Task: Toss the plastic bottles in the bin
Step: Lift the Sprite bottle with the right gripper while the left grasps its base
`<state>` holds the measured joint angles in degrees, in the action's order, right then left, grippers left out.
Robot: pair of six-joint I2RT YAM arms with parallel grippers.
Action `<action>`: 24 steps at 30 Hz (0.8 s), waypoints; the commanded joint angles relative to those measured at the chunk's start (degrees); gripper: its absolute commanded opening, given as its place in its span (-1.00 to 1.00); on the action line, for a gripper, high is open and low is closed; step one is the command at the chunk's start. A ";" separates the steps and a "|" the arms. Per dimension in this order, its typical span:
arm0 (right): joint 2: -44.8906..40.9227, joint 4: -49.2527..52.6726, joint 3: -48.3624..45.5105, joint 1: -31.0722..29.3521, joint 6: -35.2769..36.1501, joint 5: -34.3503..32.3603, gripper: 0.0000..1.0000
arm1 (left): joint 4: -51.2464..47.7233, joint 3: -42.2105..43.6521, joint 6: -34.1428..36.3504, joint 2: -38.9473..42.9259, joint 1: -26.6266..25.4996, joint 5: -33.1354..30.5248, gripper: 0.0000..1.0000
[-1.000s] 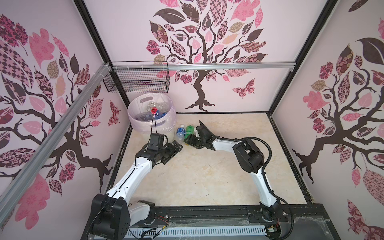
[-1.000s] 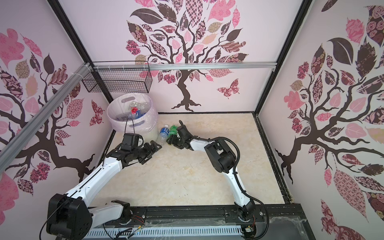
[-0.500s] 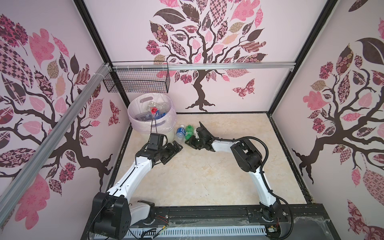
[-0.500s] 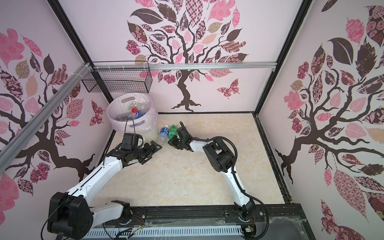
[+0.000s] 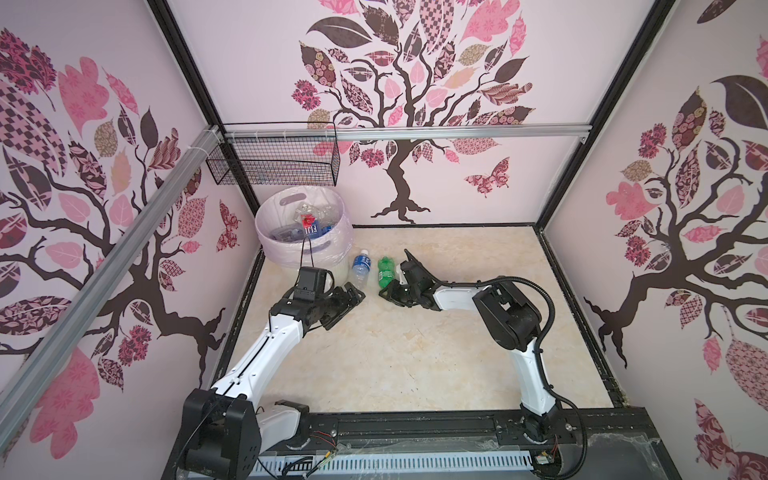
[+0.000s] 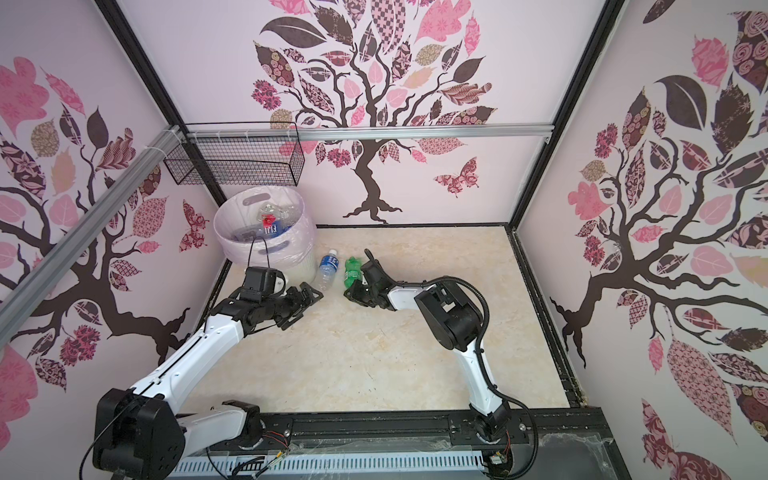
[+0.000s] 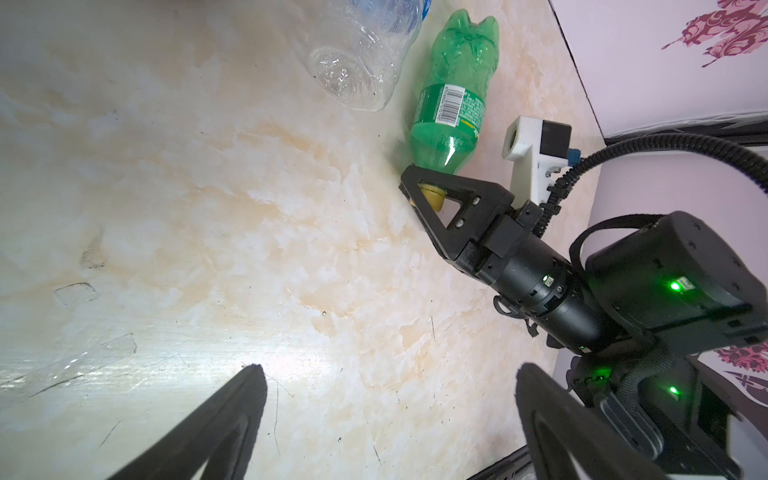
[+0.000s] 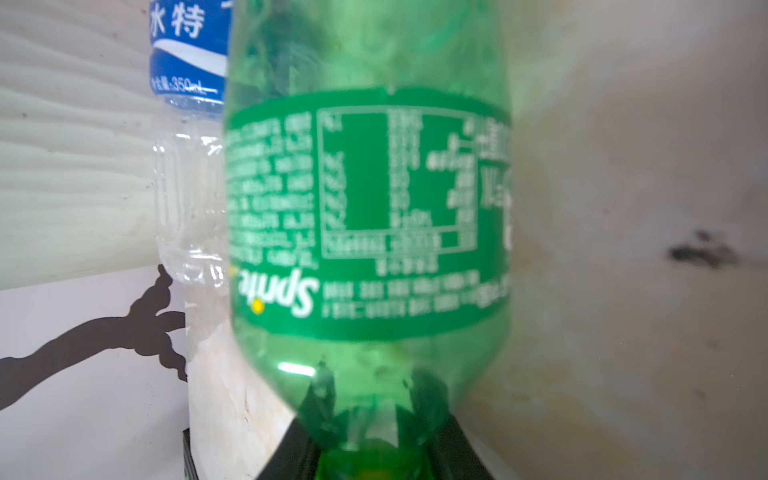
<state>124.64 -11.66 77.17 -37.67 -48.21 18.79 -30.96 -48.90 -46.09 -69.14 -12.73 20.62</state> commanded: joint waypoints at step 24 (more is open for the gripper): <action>-27.87 26.38 -3.09 -2.93 29.55 2.00 -0.56 | 8.54 -17.12 0.63 -12.32 -5.89 2.99 0.83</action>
<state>98.59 10.76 71.42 -39.44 -21.54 20.84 -24.47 -63.77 -45.65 -81.23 -18.70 24.71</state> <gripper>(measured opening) 0.308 0.921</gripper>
